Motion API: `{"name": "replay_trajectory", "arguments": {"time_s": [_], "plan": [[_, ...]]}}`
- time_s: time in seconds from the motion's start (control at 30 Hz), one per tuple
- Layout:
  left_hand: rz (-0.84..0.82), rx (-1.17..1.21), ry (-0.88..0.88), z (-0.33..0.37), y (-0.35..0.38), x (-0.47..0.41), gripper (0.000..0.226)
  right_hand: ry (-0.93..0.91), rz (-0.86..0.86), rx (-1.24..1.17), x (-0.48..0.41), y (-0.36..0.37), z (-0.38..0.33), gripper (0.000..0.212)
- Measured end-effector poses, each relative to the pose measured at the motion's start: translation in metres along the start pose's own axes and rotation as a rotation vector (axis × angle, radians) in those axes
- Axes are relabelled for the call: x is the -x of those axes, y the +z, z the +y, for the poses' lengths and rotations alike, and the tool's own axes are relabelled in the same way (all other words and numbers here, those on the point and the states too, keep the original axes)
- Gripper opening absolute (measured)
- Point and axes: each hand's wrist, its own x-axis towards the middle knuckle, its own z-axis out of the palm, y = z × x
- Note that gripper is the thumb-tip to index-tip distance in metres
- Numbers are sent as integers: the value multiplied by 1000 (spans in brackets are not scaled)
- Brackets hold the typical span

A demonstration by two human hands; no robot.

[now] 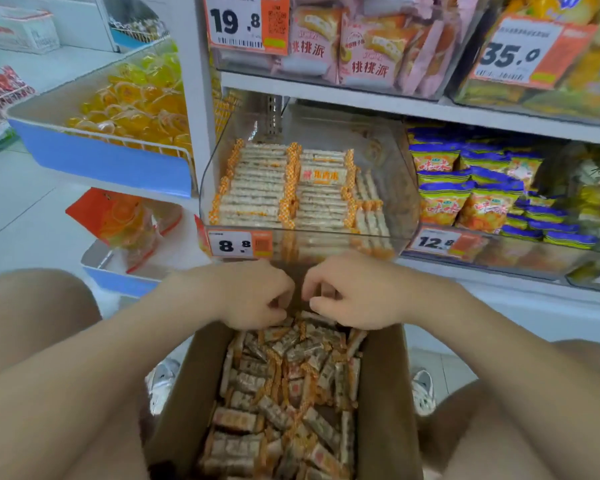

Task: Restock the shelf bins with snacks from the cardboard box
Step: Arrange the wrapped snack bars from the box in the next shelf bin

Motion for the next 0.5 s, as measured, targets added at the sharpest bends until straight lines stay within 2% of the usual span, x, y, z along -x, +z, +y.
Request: {"name": "replay_trajectory", "arguments": {"time_s": [0.1, 0.17, 0.27, 0.4, 0.5], "plan": [[-176, -53, -86, 9, 27, -5, 24, -1, -171, 55, -6, 41, -1, 26], [-179, -42, -124, 10, 48, -10, 22, 37, -288, 92, -12, 66, 1, 30], [-237, -50, -193, 11, 84, -19, 24, 82, -362, 120, -21, 100, 9, 33], [-348, 58, -257, 4, 140, -37, 37, 186, -373, 31, -33, 137, 29, 28], [-272, 139, -353, -17, 179, -57, 46, 370, -274, -82, -45, 170, 57, 20]]}}
